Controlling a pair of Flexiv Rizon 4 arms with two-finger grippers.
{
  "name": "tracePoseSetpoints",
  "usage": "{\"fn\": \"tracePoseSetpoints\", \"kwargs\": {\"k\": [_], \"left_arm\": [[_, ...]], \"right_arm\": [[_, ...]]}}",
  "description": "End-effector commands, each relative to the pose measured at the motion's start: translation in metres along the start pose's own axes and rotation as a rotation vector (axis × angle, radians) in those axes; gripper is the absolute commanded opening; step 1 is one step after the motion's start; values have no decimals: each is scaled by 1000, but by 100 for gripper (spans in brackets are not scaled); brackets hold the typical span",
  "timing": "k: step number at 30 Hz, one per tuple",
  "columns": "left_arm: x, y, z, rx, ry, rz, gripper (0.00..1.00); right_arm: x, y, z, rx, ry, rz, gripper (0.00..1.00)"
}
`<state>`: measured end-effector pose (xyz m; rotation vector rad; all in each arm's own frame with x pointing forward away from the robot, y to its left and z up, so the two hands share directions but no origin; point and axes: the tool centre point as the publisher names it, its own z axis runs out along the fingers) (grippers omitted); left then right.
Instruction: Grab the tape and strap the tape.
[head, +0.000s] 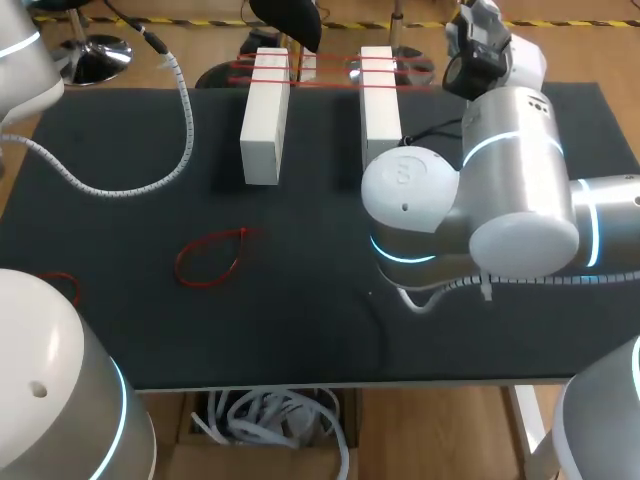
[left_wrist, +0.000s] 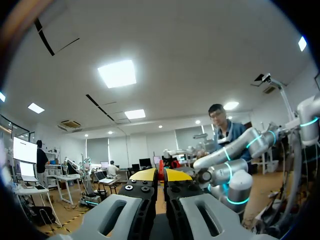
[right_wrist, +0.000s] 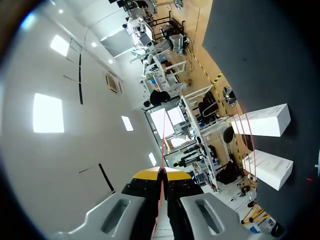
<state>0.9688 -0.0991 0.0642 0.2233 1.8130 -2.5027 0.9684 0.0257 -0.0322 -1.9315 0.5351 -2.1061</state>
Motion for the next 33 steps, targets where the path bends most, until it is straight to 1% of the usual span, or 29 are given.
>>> {"fn": "tracePoseSetpoints", "kwargs": {"k": [1,11,13,16,17,19,20,21,22,24,25,26,28,29,31,32,33], "left_arm": [[0,0,-1,-1,3,0,0],[0,0,-1,-1,3,0,0],[0,-6,-7,-176,35,-47,0],[-1,-12,-8,-409,91,-101,0],[-1,-12,-8,-446,89,-95,0],[1,-11,-10,-550,84,-122,0],[2,-11,-10,-582,76,-122,0],[3,-11,-10,-643,72,-142,0],[4,-12,-8,-677,65,-134,0],[6,-14,-4,-793,69,-161,0],[6,-13,-1,-837,67,-174,0],[7,-11,3,-922,80,-208,0],[7,-6,9,-1003,41,-260,0],[7,-2,14,-1098,60,-267,0],[8,8,23,-1183,50,-289,0],[8,15,26,-1219,60,-287,0],[9,21,29,-1229,54,-294,0]], "right_arm": [[4,1,0,0,-8,-3,0],[4,1,0,0,-8,-3,0],[4,1,0,0,-8,-3,0],[4,1,0,0,-8,-3,0],[4,1,0,0,-8,-3,0],[4,1,0,0,-8,-3,0],[4,1,0,0,-8,-3,0],[4,1,0,0,-8,-3,0],[4,1,0,0,-8,-3,0],[4,1,0,0,-8,-3,0],[4,1,0,0,-8,-3,0],[4,1,0,0,-8,-3,0],[4,1,0,0,-8,-3,0],[4,1,0,0,-8,-3,0],[4,1,0,0,-8,-3,0],[4,1,0,0,-8,-3,0],[4,1,0,0,-8,-3,0]]}}
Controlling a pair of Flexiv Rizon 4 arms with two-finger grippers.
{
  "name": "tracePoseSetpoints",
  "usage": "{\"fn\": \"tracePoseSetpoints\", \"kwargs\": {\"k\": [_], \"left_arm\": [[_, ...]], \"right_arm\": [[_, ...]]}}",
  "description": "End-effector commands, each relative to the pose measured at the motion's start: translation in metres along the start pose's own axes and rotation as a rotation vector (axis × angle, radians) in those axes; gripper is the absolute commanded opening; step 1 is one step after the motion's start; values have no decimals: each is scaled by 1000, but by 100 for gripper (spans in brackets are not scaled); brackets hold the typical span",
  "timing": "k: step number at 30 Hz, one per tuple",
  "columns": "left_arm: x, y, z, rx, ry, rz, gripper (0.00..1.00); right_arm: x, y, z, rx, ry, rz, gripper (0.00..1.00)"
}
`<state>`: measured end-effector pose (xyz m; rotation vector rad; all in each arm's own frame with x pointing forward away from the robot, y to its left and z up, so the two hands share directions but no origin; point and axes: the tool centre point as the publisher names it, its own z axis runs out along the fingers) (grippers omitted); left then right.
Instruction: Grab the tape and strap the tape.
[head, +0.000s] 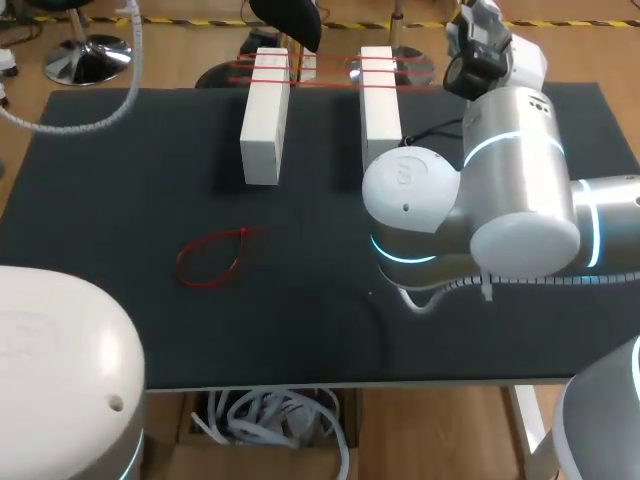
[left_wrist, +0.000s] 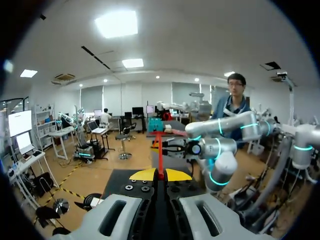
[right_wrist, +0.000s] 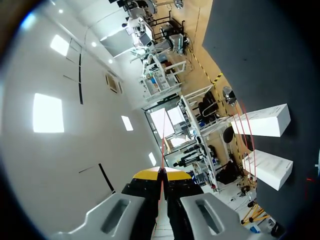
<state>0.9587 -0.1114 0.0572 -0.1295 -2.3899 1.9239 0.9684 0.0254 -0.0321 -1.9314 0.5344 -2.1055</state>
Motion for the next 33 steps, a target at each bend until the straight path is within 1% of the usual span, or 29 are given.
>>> {"fn": "tracePoseSetpoints", "kwargs": {"k": [1,2,3,4,31,32,33], "left_arm": [[-4,3,27,-748,-16,-185,0],[-4,6,32,-781,-4,-178,0],[-4,12,35,-818,-10,-199,0],[-4,16,39,-893,-12,-214,0],[-4,16,39,-893,-12,-214,0],[-3,17,38,-873,-50,-159,0],[-3,18,38,-873,-55,-169,0]], "right_arm": [[3,0,0,-1,-8,-3,0],[3,0,0,-1,-8,-3,0],[3,0,0,-1,-8,-3,0],[3,0,0,-1,-8,-3,0],[3,0,0,-1,-8,-3,0],[3,0,0,-1,-8,-3,0],[3,0,0,-1,-8,-3,0]]}}
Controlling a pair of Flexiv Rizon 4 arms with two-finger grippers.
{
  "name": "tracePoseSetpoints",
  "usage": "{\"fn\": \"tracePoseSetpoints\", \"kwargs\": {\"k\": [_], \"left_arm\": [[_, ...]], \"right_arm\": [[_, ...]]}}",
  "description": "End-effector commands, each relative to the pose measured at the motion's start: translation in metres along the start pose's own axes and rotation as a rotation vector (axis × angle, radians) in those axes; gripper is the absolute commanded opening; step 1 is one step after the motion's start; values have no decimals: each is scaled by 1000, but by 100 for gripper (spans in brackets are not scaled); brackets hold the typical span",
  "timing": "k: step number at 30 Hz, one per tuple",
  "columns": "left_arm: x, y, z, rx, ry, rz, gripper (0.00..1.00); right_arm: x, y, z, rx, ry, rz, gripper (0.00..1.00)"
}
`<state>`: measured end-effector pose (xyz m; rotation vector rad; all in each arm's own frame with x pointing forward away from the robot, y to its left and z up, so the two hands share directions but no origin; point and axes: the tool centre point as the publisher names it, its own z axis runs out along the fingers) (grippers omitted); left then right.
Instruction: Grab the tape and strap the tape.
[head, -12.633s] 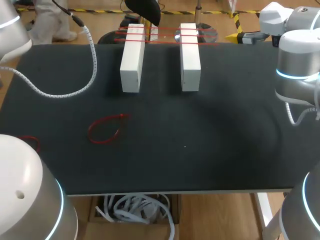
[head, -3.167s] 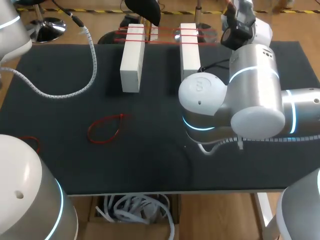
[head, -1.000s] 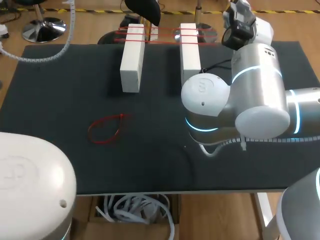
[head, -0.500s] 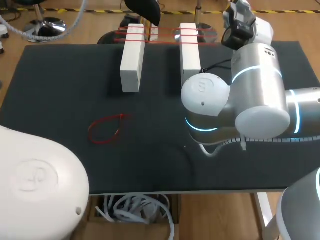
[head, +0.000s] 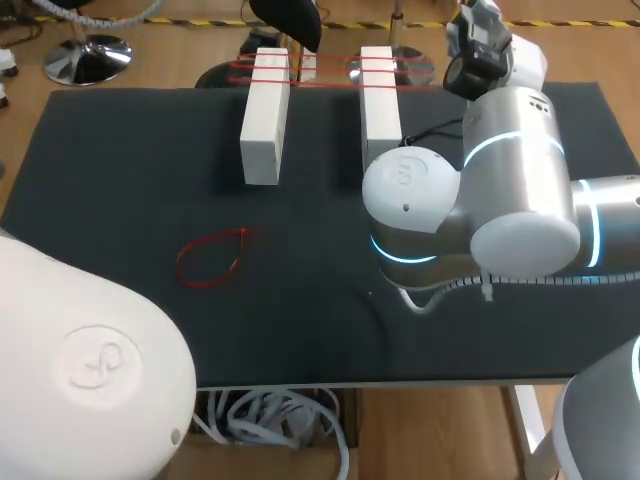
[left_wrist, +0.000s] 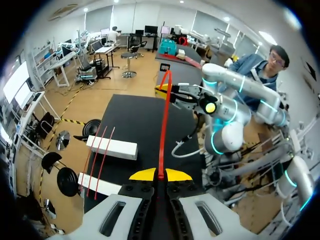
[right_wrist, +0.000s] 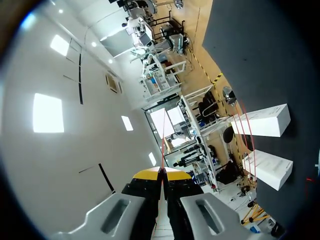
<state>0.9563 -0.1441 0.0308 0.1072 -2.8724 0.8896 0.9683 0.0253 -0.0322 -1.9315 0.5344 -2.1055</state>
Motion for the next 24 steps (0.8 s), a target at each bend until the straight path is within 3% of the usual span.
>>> {"fn": "tracePoseSetpoints", "kwargs": {"k": [1,7,13,19,24], "left_arm": [[-1,-2,0,-102,-57,41,0],[10,0,0,-50,-150,77,0],[26,-4,5,-20,-170,98,0],[40,-5,13,-47,-157,114,0],[49,1,10,-132,-143,126,0]], "right_arm": [[3,0,0,-1,-8,-3,0],[3,0,0,-1,-8,-3,0],[3,0,0,-1,-8,-3,0],[3,0,0,-1,-8,-3,0],[3,0,0,-1,-8,-3,0]]}}
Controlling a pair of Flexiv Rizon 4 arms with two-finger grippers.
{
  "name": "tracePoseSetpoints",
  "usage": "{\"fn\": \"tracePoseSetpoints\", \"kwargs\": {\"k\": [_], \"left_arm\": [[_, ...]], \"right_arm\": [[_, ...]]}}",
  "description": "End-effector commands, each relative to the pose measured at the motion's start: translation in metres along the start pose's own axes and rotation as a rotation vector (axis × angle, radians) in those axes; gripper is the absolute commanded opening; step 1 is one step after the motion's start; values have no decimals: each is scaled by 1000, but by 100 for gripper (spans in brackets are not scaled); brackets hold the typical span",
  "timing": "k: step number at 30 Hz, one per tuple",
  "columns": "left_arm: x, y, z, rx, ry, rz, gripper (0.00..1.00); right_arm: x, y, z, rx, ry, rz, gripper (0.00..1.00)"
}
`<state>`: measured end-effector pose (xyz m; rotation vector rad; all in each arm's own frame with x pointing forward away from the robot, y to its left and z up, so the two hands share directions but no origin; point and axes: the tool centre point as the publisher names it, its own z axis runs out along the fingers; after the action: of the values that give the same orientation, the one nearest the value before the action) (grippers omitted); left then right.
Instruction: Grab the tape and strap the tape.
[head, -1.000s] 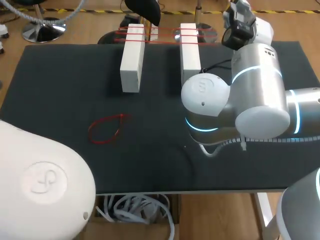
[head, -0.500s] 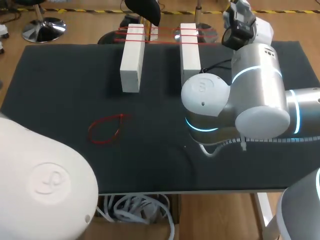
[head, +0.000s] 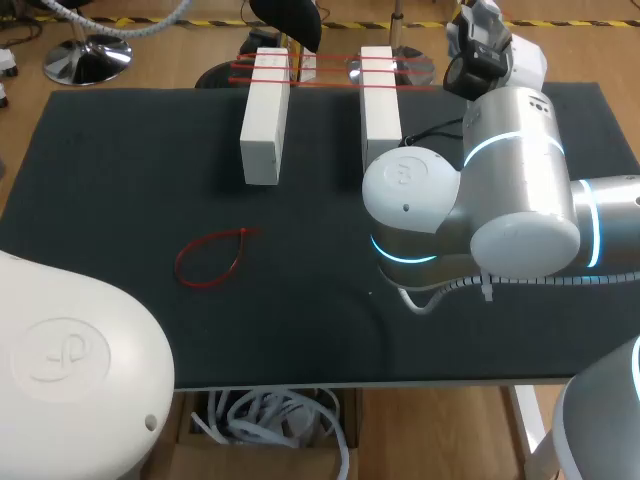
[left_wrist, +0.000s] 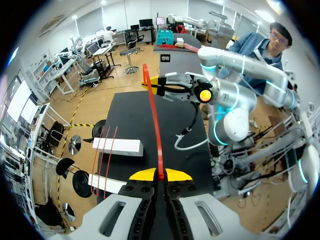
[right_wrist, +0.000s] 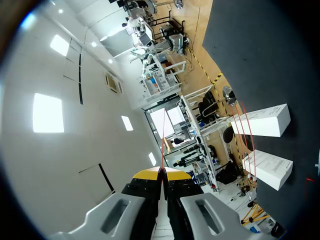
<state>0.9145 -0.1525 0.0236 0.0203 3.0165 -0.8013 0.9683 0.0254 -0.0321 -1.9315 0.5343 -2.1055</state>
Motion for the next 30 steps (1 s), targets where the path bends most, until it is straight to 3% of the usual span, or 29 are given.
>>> {"fn": "tracePoseSetpoints", "kwargs": {"k": [1,6,14,30], "left_arm": [[9,1,-7,-53,-23,6,0],[13,13,-10,-70,-20,-12,0],[1,15,-8,-76,22,26,0],[-8,27,-18,-103,-10,65,0]], "right_arm": [[3,0,0,-1,-8,-3,0],[3,0,0,-1,-8,-3,0],[3,0,0,-1,-8,-3,0],[3,0,0,-1,-8,-3,0]]}}
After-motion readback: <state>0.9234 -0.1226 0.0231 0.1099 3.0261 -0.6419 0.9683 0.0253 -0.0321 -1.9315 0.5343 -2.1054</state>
